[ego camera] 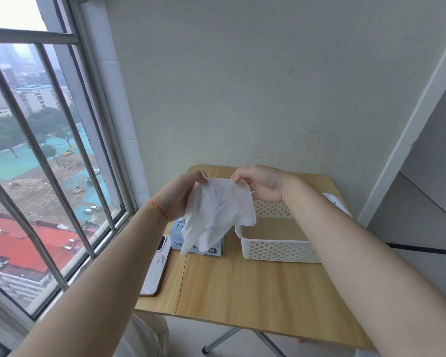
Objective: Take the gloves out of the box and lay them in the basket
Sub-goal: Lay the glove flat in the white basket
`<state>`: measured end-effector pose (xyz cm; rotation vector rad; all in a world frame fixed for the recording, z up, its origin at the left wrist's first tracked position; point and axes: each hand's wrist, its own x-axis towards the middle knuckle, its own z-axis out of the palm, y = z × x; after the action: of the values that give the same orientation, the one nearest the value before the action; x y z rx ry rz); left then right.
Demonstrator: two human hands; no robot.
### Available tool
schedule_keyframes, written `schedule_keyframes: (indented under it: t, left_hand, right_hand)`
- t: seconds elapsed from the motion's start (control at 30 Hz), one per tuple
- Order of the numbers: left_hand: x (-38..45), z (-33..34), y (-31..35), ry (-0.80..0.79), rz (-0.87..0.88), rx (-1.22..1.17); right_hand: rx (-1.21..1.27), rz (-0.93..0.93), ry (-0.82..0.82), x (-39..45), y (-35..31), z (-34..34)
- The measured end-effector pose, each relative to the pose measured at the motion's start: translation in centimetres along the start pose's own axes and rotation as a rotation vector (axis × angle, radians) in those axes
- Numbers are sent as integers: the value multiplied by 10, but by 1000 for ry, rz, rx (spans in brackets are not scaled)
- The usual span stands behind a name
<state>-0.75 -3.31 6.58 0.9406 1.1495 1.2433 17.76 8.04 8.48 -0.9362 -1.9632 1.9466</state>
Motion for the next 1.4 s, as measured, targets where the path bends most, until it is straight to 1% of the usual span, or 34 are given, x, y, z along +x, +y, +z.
schedule_keyframes:
  t: [0.1, 0.2, 0.27, 0.37, 0.43, 0.5, 0.57, 0.67, 0.7, 0.77, 0.87, 0.93, 1.0, 1.07, 1.17, 1.27, 1.4]
  left_hand:
    - [3, -2, -7, 7, -11, 63]
    - [8, -7, -15, 4, -16, 151]
    - [8, -9, -18, -27, -55, 184]
    - [6, -15, -21, -122, -150, 282]
    - [4, -17, -22, -162, -206, 344]
    - [3, -18, -21, -159, -222, 370]
    - [1, -22, -19, -141, -192, 327]
    - [4, -31, -12, -84, -111, 188]
    - [8, -31, -9, -41, -98, 197]
    - [18, -27, -4, 10, -93, 352]
    - [43, 0, -1, -9, -138, 807]
    - [59, 25, -1, -20, -135, 1097]
    - [75, 50, -2, -82, -118, 1302]
    - [89, 69, -3, -123, -115, 1450]
    - [106, 88, -10, -162, -98, 1616]
    - [123, 102, -27, -154, -74, 1643]
    - [132, 112, -48, -146, -25, 1680]
  right_hand:
    - [33, -36, 85, 1, -2, 0]
    - [-58, -54, 259, 2, -4, 2]
    - [-169, -73, 340, 3, -6, 3]
    - [-444, -118, 469, 3, -8, 6]
    - [-531, -167, 534, 4, -10, 8]
    - [-536, -203, 560, 5, -12, 10]
    - [-484, -203, 575, 8, -14, 11]
    - [-301, -133, 563, 10, -14, 6]
    - [-240, -87, 548, 9, -11, 2]
    - [-217, 22, 540, 8, -1, -10]
    - [-307, 181, 583, 0, 27, -35]
    - [-374, 262, 606, -8, 47, -48]
    - [-427, 289, 608, -16, 64, -60]
    - [-469, 273, 613, -22, 78, -69]
    - [-586, 243, 662, -26, 95, -80]
    - [-702, 243, 699, -30, 111, -90]
    - [-751, 298, 688, -34, 123, -98]
